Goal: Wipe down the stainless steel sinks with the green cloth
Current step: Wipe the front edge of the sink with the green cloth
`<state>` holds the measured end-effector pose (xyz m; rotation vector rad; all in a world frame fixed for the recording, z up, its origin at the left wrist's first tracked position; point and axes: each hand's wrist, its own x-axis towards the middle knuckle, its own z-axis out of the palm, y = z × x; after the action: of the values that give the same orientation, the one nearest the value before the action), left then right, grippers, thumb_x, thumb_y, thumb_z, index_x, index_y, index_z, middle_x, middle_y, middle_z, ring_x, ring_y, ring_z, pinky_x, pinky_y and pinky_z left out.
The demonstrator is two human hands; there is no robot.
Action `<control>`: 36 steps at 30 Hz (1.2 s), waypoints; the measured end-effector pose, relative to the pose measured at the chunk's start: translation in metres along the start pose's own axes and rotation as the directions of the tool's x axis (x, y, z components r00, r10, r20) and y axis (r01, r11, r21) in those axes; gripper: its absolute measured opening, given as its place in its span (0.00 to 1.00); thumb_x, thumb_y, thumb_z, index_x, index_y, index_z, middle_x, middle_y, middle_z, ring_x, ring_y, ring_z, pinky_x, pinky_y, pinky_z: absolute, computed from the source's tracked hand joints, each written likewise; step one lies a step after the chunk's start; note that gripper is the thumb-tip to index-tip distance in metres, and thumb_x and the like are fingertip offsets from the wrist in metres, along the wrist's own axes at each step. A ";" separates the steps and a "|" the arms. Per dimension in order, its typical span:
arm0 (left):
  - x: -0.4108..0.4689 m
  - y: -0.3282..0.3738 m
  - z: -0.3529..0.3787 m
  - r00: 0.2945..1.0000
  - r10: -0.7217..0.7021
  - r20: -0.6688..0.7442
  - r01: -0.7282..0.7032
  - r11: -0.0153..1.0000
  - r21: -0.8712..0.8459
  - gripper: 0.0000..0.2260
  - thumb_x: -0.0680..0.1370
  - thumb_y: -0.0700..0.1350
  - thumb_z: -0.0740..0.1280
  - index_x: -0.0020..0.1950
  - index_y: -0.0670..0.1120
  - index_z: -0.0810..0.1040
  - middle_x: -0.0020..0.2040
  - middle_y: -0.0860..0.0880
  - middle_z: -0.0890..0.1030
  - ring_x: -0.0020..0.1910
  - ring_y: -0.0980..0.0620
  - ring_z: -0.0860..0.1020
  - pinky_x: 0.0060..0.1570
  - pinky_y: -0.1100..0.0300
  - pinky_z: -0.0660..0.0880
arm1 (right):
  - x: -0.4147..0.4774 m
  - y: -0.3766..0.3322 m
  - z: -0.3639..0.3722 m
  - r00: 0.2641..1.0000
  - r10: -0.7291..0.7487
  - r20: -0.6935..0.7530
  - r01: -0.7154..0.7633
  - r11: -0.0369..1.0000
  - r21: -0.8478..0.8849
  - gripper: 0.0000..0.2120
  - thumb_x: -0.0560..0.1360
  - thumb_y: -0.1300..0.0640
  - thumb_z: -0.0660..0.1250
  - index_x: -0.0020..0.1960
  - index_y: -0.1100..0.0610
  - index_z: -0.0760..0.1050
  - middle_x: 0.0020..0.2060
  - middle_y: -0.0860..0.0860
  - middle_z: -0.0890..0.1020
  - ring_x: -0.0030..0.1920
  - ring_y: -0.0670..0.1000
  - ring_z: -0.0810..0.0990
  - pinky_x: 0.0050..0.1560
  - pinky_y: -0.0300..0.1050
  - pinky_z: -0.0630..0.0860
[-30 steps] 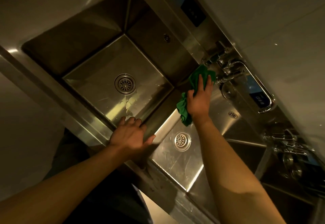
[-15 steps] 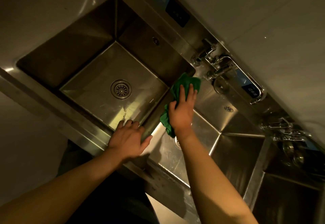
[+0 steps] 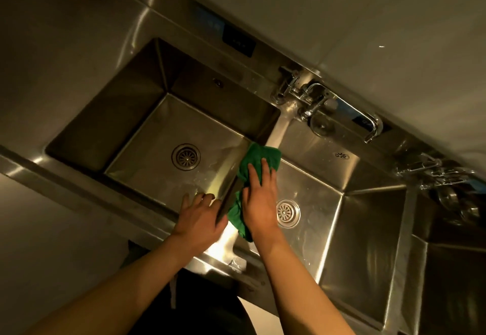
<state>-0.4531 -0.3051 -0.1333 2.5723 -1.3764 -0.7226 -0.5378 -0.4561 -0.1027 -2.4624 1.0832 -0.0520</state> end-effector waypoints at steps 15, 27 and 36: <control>0.129 -0.113 -0.156 0.968 0.213 -0.133 -0.190 0.968 0.166 0.30 0.80 0.63 0.50 0.73 0.49 0.74 0.74 0.43 0.73 0.75 0.40 0.69 0.74 0.34 0.63 | 0.115 -0.083 -0.050 0.958 0.079 -0.275 0.025 0.934 0.355 0.26 0.80 0.62 0.59 0.77 0.55 0.66 0.79 0.54 0.60 0.79 0.56 0.59 0.77 0.59 0.61; 0.242 -0.229 -0.228 0.940 0.241 -0.241 -0.213 0.968 0.135 0.29 0.82 0.60 0.55 0.79 0.47 0.65 0.75 0.40 0.72 0.76 0.37 0.68 0.72 0.36 0.65 | 0.255 -0.094 -0.022 0.874 0.263 -0.409 -0.076 0.905 0.418 0.26 0.81 0.63 0.58 0.78 0.53 0.64 0.80 0.52 0.58 0.79 0.56 0.58 0.76 0.62 0.64; 0.316 -0.275 -0.230 0.942 0.269 -0.200 -0.260 0.963 0.073 0.33 0.79 0.63 0.60 0.82 0.54 0.58 0.82 0.46 0.60 0.82 0.41 0.57 0.77 0.32 0.57 | 0.289 -0.089 0.044 0.842 0.335 -0.423 -0.325 0.941 0.097 0.27 0.78 0.51 0.61 0.77 0.55 0.67 0.79 0.58 0.60 0.78 0.62 0.58 0.74 0.61 0.62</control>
<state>0.0089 -0.4280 -0.1343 2.3462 -1.6382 -0.3708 -0.2667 -0.5911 -0.1468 -2.2594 1.6743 -0.5260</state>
